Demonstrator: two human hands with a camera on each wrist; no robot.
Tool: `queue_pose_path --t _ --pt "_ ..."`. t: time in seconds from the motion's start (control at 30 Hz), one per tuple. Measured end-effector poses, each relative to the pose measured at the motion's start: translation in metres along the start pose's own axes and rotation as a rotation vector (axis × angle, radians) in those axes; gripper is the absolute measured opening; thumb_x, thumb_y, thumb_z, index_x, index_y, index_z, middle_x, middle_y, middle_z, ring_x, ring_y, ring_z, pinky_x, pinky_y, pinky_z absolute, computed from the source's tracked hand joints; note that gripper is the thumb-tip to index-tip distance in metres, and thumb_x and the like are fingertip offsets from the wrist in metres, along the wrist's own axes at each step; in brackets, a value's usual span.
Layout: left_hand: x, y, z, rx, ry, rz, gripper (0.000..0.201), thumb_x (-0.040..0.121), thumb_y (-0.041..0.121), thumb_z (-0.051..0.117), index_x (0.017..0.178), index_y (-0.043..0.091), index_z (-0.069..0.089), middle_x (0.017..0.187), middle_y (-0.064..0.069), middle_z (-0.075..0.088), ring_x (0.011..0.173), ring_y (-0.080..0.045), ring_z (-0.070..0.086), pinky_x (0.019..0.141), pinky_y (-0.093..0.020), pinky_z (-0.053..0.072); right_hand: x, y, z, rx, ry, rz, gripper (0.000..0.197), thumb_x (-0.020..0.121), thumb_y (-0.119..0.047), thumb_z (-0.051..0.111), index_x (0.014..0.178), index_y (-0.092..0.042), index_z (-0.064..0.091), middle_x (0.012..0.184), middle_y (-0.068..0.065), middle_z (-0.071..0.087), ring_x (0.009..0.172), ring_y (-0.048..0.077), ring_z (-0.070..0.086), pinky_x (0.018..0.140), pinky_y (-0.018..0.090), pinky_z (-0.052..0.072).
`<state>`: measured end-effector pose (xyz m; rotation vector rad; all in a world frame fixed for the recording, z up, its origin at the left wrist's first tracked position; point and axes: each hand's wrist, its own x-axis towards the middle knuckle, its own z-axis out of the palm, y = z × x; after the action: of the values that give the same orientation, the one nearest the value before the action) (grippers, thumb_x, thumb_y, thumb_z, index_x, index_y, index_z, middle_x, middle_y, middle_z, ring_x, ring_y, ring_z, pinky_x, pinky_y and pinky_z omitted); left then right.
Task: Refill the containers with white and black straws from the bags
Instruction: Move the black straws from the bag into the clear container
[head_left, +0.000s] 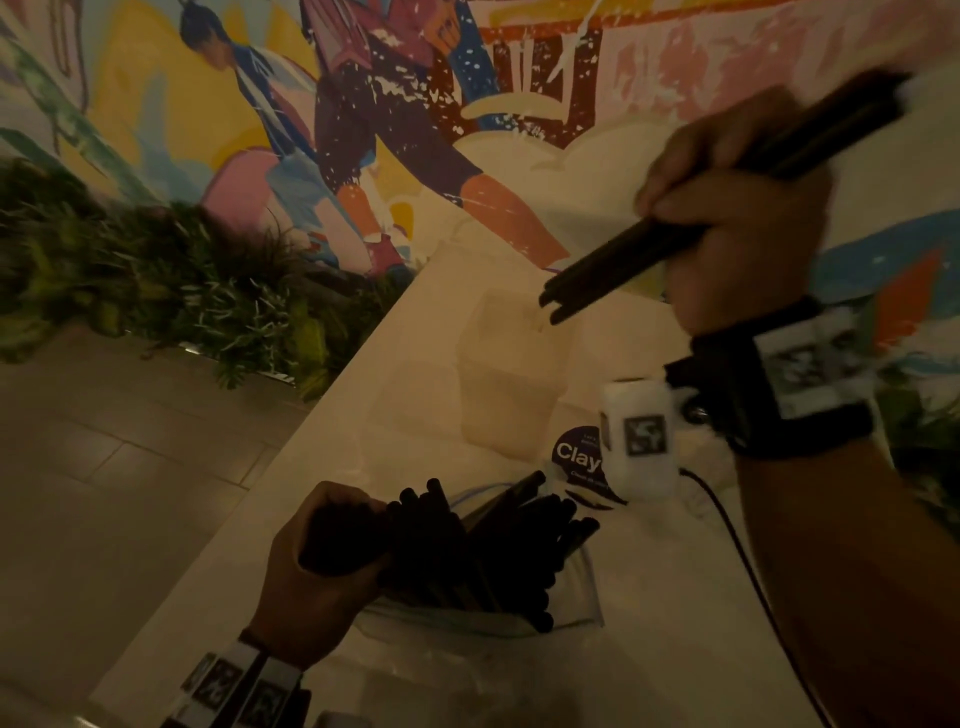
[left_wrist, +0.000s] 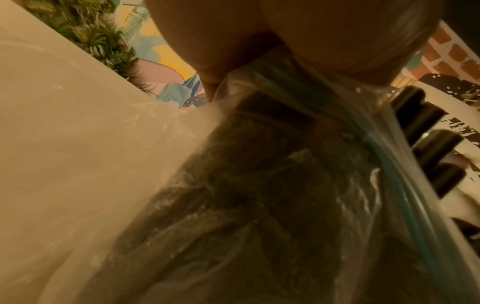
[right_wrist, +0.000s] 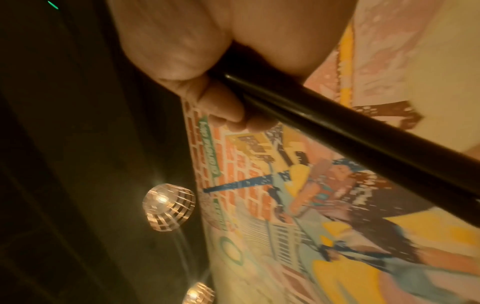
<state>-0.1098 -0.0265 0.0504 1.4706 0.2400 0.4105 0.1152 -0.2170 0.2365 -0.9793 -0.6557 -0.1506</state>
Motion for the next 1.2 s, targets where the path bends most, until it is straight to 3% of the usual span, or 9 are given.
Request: queue_pose_path --t 0.2,0.4,0.53,0.67,0.83,0.97,1.07,1.13,1.2 --pt "0.002 0.0 -0.002 -0.022 0.02 -0.01 0.036 0.043 0.02 0.078 0.077 0.019 0.065 0.08 -0.005 0.071 0.077 -0.019 0.07 0.071 -0.025 0.058 -0.019 0.091 -0.03 -0.238 0.097 0.325 0.034 0.061 0.02 0.057 0.065 -0.014 0.05 0.064 0.01 0.059 0.068 0.026 0.059 0.075 0.04 0.054" --pt "0.003 0.0 -0.006 -0.013 0.026 -0.018 0.036 0.045 0.013 0.081 0.077 0.02 0.066 0.08 -0.004 0.071 0.077 -0.019 0.069 0.07 -0.022 0.057 -0.036 0.125 -0.047 -0.488 0.055 0.483 0.032 0.067 0.023 0.064 0.066 -0.007 0.053 0.063 0.004 0.06 0.066 0.023 0.062 0.069 0.033 0.057" --pt "0.005 -0.003 -0.006 0.0 0.023 -0.012 0.043 0.05 -0.017 0.075 0.077 0.015 0.064 0.077 -0.004 0.071 0.074 -0.017 0.069 0.068 -0.022 0.057 -0.041 0.129 -0.044 -0.546 0.087 0.477 0.014 0.075 0.008 0.069 0.083 0.01 0.058 0.065 0.013 0.057 0.057 0.02 0.059 0.064 0.033 0.055" --pt "0.006 -0.004 -0.008 -0.005 0.026 -0.002 0.04 0.049 -0.009 0.072 0.077 0.018 0.065 0.079 -0.005 0.07 0.075 -0.018 0.069 0.07 -0.023 0.058 -0.046 0.126 -0.039 -0.516 0.111 0.419 0.022 0.087 -0.014 0.065 0.086 0.006 0.057 0.069 0.015 0.059 0.061 0.024 0.056 0.067 0.037 0.054" --pt "0.006 -0.004 -0.009 -0.009 0.012 0.01 0.044 0.048 -0.011 0.08 0.076 0.02 0.065 0.077 -0.003 0.071 0.073 -0.016 0.069 0.068 -0.023 0.057 -0.047 0.116 -0.032 -0.507 0.152 0.237 0.015 0.092 -0.029 0.048 0.087 -0.016 0.055 0.067 0.011 0.06 0.063 0.029 0.057 0.063 0.036 0.051" --pt "0.006 -0.003 -0.01 -0.009 0.002 0.013 0.035 0.046 0.014 0.081 0.076 0.024 0.066 0.077 -0.001 0.07 0.074 -0.017 0.069 0.069 -0.023 0.057 -0.047 0.129 -0.041 -0.735 0.1 0.315 0.027 0.091 -0.029 0.045 0.073 -0.017 0.061 0.067 0.006 0.064 0.067 0.026 0.061 0.072 0.045 0.055" --pt "0.005 -0.001 -0.009 0.01 0.008 0.017 0.037 0.044 0.012 0.08 0.076 0.026 0.067 0.077 0.0 0.07 0.075 -0.014 0.069 0.069 -0.021 0.056 -0.054 0.13 -0.044 -0.984 0.007 0.328 0.028 0.09 -0.033 0.046 0.083 -0.018 0.068 0.083 -0.003 0.069 0.077 0.008 0.06 0.077 0.03 0.051" --pt "0.005 0.0 -0.009 0.023 0.013 0.021 0.036 0.044 0.018 0.079 0.076 0.028 0.067 0.079 0.0 0.071 0.075 -0.013 0.069 0.069 -0.02 0.056 -0.056 0.115 -0.045 -0.992 0.043 0.236 0.027 0.093 -0.032 0.049 0.104 -0.015 0.068 0.099 -0.004 0.068 0.088 0.001 0.057 0.079 0.015 0.047" --pt "0.003 -0.001 -0.01 0.022 0.029 0.018 0.035 0.044 0.023 0.077 0.076 0.028 0.067 0.08 0.0 0.071 0.075 -0.012 0.069 0.069 -0.019 0.056 -0.056 0.091 -0.048 -0.93 0.107 0.142 0.02 0.093 -0.024 0.055 0.108 -0.015 0.065 0.104 -0.005 0.066 0.091 -0.001 0.058 0.081 0.011 0.046"
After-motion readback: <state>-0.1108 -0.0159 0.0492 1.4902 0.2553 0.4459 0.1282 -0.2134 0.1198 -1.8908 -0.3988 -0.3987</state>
